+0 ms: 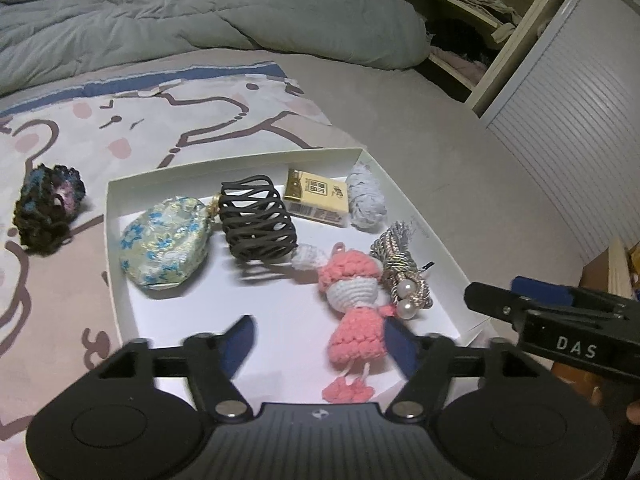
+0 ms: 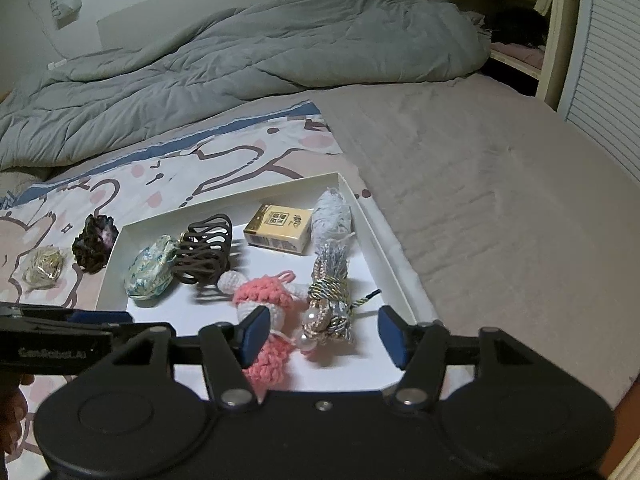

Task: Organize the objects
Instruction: 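Release the doll with the left tool while the right tool drops the keychain in the box, then withdraw both tools from the box toward the scrunchie and hair-tie bag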

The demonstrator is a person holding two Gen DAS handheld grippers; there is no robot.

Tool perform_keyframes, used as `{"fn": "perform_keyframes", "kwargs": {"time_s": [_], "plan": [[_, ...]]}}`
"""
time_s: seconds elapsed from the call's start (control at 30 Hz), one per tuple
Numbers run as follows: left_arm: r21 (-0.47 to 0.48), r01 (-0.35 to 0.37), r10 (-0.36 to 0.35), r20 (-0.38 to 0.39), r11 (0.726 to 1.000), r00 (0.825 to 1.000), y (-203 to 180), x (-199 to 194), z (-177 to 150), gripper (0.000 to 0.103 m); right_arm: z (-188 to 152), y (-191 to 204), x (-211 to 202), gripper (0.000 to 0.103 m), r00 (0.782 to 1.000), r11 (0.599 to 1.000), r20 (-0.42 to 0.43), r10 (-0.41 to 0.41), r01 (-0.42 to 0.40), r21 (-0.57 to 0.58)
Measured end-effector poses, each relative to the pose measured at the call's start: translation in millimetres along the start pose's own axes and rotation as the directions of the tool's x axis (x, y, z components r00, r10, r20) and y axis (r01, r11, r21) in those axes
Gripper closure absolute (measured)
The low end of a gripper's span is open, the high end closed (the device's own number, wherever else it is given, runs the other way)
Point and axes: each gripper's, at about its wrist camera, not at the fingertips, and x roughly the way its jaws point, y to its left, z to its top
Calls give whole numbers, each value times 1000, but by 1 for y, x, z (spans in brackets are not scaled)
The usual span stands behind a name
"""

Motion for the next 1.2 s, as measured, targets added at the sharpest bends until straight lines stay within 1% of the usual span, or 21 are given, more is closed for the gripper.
{"fn": "perform_keyframes", "kwargs": {"time_s": [0.03,0.1,0.17,0.33,0.43,0.5,0.83,0.97,1.2], "plan": [[5,-10,10,3,1000,1000,0,-1,0,13,-1,0,-1,31,1000,1000,3,-5,5,-1],[19,-25,24,6,1000,1000,1,-4,0,9,-2,-1,-3,24,1000,1000,9,-12,12,-3],[31,-43,43,5,999,999,2,-5,0,5,-4,-2,-4,21,1000,1000,14,-23,23,2],[53,-70,69,15,996,998,6,-9,1,0,-5,-3,-9,7,998,999,27,-49,49,2],[63,-87,86,25,994,996,8,-13,2,0,-6,-3,-12,2,997,998,36,-65,65,-6],[65,-93,91,31,994,995,10,-14,3,0,-7,-2,-14,0,996,997,44,-76,76,-12],[83,-121,116,56,989,992,17,-23,4,0,-10,2,-18,0,995,996,53,-88,88,-8],[65,-119,115,55,991,992,28,-27,4,0,-8,3,-16,0,995,997,49,-83,83,12],[40,-151,148,83,988,986,55,-42,10,0,-4,16,-10,0,997,998,52,-62,62,16]]}}
